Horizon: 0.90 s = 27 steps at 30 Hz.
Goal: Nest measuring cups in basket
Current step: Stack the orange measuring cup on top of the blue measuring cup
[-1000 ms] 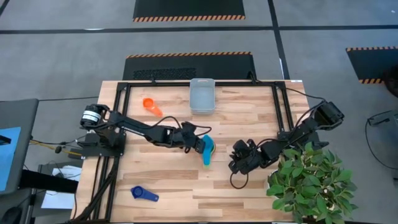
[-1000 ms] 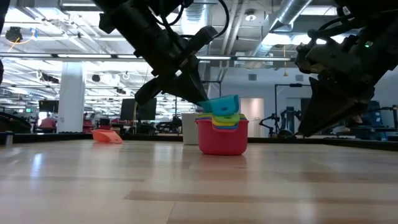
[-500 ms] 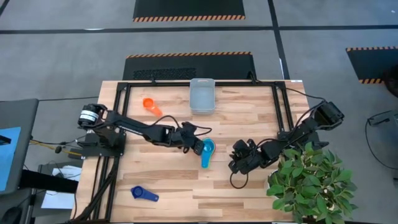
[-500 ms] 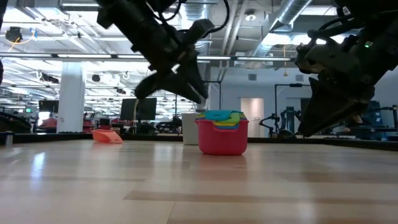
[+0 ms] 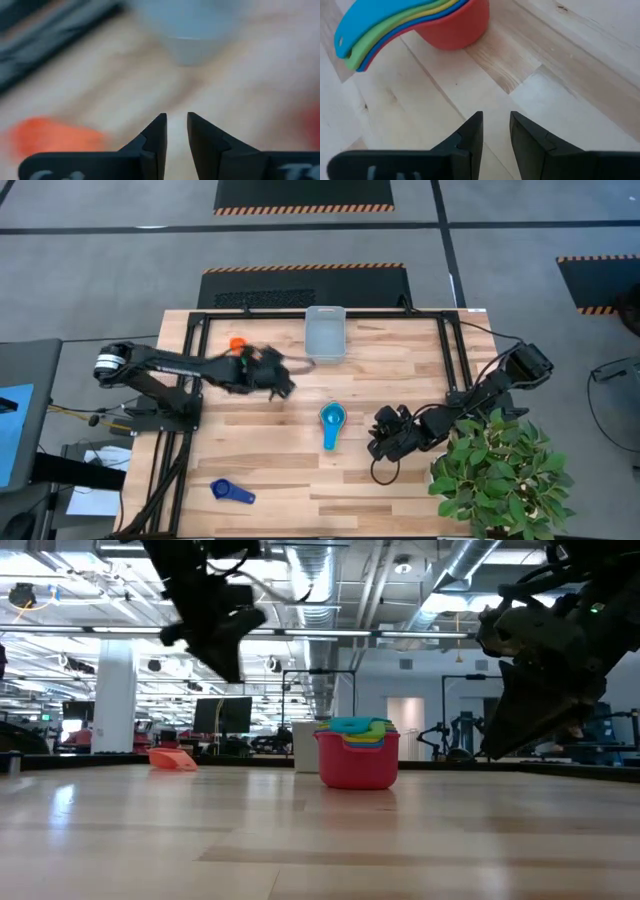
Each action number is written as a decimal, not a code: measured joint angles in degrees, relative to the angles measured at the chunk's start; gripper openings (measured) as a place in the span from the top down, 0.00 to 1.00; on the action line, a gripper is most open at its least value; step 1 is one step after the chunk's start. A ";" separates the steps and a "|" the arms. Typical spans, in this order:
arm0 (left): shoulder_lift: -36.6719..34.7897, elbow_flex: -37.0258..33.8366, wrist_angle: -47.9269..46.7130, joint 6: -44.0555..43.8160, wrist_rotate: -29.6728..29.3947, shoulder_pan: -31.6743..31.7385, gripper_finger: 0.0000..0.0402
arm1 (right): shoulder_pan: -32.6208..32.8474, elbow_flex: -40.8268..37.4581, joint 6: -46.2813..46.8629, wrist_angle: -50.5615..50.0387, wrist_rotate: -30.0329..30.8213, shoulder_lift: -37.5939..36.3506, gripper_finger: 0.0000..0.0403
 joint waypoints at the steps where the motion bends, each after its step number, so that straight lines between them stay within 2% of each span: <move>1: -1.05 -0.06 -2.85 -0.59 -1.89 1.76 0.84 | 0.06 -0.02 0.00 0.19 -0.02 0.00 0.70; 4: -4.46 -2.21 -3.54 1.57 -3.47 7.25 0.85 | 0.40 -0.02 -0.16 1.41 -0.02 0.02 0.69; 9: -8.54 -8.35 -0.35 7.67 1.75 18.87 0.89 | 1.16 -0.02 -0.42 1.59 0.02 0.02 0.67; 15: -9.94 -14.57 -0.40 9.72 -1.68 31.21 0.92 | 1.82 -0.02 -0.55 1.73 0.04 0.02 0.63; 18: -9.73 -17.01 1.70 11.49 1.36 35.47 0.92 | 1.82 -0.02 -0.57 1.73 0.09 0.02 0.61; 23: -9.61 -20.76 6.58 9.62 7.57 40.82 0.92 | 1.64 -0.02 -0.59 1.73 0.13 0.02 0.58; 27: -9.61 -22.30 10.19 7.20 8.63 43.47 0.88 | 1.66 -0.02 -0.57 1.73 0.13 0.02 0.56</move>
